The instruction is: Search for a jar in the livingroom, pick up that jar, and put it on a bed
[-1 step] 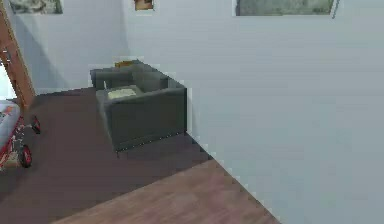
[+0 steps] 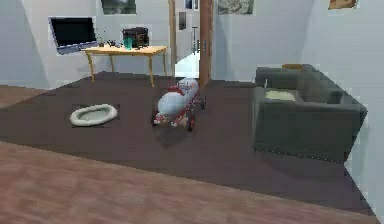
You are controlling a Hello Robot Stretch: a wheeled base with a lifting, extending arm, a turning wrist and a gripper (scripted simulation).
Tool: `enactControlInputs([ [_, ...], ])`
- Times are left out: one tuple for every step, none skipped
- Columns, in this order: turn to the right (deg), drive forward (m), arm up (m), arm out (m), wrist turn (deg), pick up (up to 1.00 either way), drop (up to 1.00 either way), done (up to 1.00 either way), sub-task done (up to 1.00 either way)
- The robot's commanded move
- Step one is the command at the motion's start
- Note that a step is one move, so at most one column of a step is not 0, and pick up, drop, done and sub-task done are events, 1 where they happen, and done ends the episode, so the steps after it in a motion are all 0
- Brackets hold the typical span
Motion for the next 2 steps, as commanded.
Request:
enactControlInputs([
  [-45.0, 0.0, 0.0, 0.0, 0.0, 0.0, 0.0, 0.0, 0.0],
  [0.0, 1.0, 0.0, 0.0, 0.0, 0.0, 0.0, 0.0, 0.0],
])
